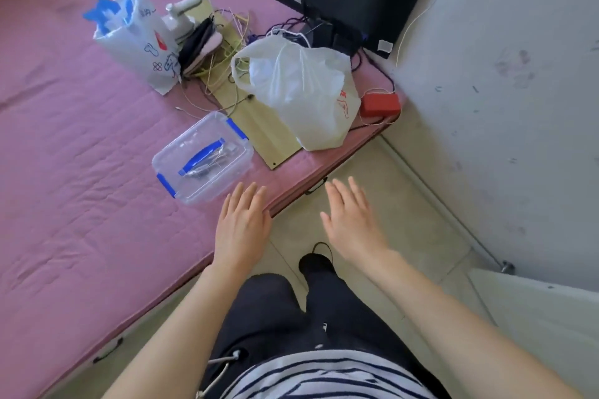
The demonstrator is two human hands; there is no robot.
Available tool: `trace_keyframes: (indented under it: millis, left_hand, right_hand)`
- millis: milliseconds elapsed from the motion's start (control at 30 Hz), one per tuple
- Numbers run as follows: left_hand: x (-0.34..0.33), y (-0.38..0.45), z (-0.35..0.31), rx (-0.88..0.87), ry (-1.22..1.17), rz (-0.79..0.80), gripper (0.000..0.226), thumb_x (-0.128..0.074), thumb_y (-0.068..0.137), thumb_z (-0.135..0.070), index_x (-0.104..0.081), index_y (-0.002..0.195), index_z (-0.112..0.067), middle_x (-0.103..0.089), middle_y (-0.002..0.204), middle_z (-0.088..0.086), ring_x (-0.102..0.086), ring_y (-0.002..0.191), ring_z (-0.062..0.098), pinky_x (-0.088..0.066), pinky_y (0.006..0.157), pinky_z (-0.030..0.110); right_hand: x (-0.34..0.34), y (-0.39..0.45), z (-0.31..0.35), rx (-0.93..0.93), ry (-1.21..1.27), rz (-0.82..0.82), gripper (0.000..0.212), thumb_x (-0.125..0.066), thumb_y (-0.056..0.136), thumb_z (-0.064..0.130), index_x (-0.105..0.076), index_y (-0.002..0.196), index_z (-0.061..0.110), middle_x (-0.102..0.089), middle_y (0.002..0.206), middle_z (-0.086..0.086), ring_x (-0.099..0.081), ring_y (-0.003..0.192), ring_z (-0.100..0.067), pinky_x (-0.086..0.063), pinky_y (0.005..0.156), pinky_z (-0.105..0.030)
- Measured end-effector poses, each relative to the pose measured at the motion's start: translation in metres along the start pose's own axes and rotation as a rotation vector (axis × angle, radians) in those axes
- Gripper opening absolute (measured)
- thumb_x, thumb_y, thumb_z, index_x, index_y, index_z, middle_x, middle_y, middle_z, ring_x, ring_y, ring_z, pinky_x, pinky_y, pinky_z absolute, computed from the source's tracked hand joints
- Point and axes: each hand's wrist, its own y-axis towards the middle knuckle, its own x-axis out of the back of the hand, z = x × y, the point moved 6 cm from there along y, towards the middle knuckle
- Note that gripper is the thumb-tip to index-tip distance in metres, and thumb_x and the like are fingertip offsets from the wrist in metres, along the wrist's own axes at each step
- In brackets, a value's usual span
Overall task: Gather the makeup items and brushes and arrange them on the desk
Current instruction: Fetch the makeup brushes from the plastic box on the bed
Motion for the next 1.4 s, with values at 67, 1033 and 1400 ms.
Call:
trace_keyframes:
  millis: [67, 1033, 1400]
  left_hand:
    - [-0.004, 0.003, 0.0, 0.078, -0.031, -0.022, 0.047, -0.045, 0.098, -0.02, -0.04, 0.143, -0.011, -0.037, 0.151, 0.008, -0.02, 0.145, 0.027, -0.017, 0.119, 0.042]
    - [-0.066, 0.123, 0.275, 0.683, -0.267, -0.084, 0.052, -0.047, 0.094, -0.012, -0.035, 0.144, -0.004, -0.033, 0.152, 0.012, -0.024, 0.143, 0.03, -0.019, 0.117, 0.039]
    - [-0.155, 0.147, 0.331, 1.134, -0.735, -0.284, 0.056, -0.036, 0.101, -0.028, -0.019, 0.151, -0.009, -0.023, 0.156, 0.01, -0.023, 0.142, 0.026, -0.022, 0.115, 0.039]
  right_hand:
    - [0.003, 0.02, -0.002, 0.06, -0.011, 0.022, 0.058, -0.036, 0.1, 0.033, -0.017, 0.15, 0.009, -0.019, 0.158, -0.009, -0.004, 0.147, -0.029, -0.005, 0.119, -0.043]
    - [-0.089, 0.32, 0.156, 0.32, -0.084, 0.198, 0.054, -0.041, 0.099, 0.024, -0.025, 0.147, 0.005, -0.027, 0.154, -0.013, -0.011, 0.146, -0.033, -0.018, 0.118, -0.043]
    - [-0.168, 0.411, 0.149, 0.187, 0.093, 0.268, 0.06, -0.036, 0.101, 0.028, -0.012, 0.15, 0.004, -0.019, 0.155, -0.017, -0.021, 0.143, -0.032, -0.022, 0.114, -0.039]
